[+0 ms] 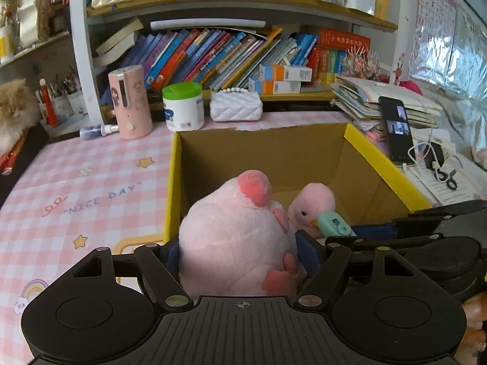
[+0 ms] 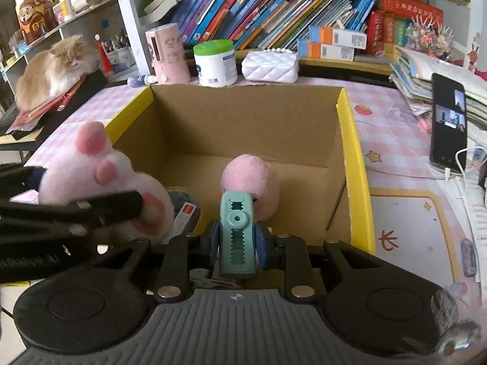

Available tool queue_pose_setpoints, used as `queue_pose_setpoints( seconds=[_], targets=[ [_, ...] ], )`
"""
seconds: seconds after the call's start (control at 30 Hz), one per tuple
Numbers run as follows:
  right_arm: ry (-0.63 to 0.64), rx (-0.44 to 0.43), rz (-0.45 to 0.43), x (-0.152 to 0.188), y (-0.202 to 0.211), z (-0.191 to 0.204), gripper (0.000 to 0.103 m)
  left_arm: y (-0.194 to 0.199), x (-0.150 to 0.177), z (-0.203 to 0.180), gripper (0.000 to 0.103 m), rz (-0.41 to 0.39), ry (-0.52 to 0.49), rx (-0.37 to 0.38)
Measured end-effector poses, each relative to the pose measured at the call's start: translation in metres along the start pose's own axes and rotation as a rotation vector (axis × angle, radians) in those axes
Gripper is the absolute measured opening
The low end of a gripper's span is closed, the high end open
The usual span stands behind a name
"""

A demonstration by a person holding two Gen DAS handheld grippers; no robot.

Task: Organize objects
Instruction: 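Lower the pink plush and green eraser into the yellow box with both tools, then open the left tool on the pink plush while the right tool releases the eraser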

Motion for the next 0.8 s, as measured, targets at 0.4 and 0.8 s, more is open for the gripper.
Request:
queue_pose_setpoints(
  seconds=[0.4, 0.8],
  targets=[
    [0.003, -0.016, 0.033, -0.004, -0.011, -0.001, 0.023, 0.0, -0.001, 0.002, 0.075, -0.006, 0.002, 0.005],
    [-0.047, 0.011, -0.046, -0.002, 0.014, -0.001, 0.033, 0.029, -0.003, 0.005, 0.087, -0.12, 0.06, 0.025]
  ],
)
Point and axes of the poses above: each gripper's, at about its wrist camera, not at the fingertips, and y roughly against the way its jaws point, z to its left, x to its underside, the point moved 1 cm from there along -y, roughly the way its jaws point, and after that the axes turned 5 degrees about -y, right-handed, at the moved point
